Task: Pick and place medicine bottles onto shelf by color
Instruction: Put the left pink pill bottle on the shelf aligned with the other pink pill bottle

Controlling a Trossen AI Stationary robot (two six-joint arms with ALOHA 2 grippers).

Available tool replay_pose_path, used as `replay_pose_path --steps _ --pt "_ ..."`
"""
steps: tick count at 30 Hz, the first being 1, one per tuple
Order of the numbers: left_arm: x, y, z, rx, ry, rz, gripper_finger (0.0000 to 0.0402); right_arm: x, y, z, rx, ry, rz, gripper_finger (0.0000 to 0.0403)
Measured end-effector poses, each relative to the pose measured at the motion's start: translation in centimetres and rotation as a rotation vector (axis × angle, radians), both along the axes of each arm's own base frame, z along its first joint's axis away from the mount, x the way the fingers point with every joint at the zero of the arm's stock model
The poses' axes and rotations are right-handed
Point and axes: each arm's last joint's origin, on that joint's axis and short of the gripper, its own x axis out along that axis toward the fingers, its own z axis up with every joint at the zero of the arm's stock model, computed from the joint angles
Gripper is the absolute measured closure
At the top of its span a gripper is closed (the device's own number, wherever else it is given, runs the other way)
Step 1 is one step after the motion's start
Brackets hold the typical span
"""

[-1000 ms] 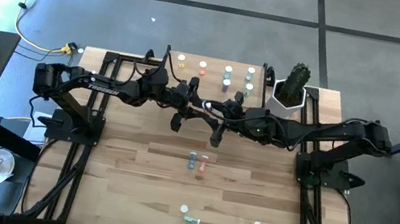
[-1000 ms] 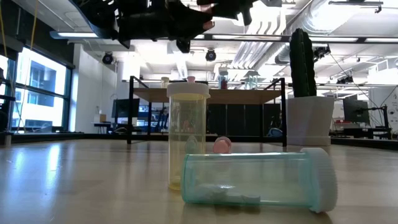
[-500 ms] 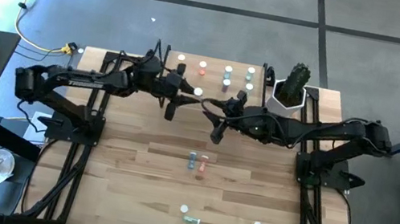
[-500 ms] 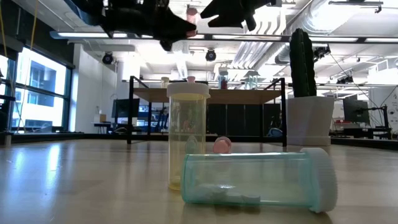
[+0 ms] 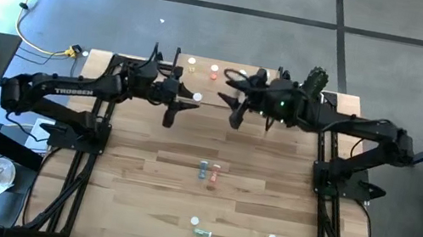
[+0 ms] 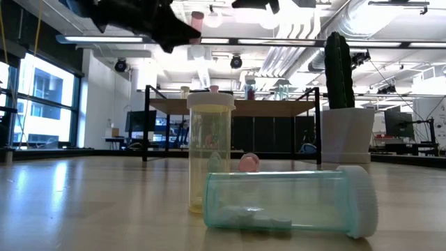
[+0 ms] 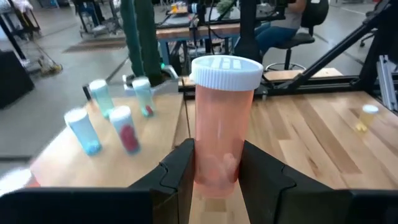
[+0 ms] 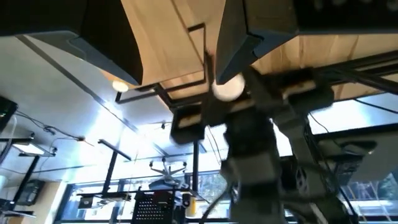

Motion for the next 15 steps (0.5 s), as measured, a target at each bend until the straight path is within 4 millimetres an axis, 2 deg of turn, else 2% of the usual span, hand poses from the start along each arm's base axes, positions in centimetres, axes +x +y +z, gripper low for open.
replay_pose_path --steps 7,12,15 --pt "-0.6 -0.3 -2.7 -0.057 -0.083 0.024 0.0304 -0.1 -1.4 1.8 -0.018 -0.025 0.068 0.0208" --pt "-0.8 -0.5 -3.8 -0.083 -0.081 0.043 0.0304 0.9 -2.3 2.7 -0.033 -0.023 0.113 0.0208" --pt "-1.0 -0.5 -4.3 -0.085 -0.07 0.077 0.0304 2.1 -2.7 2.2 -0.015 0.035 0.138 0.0208"
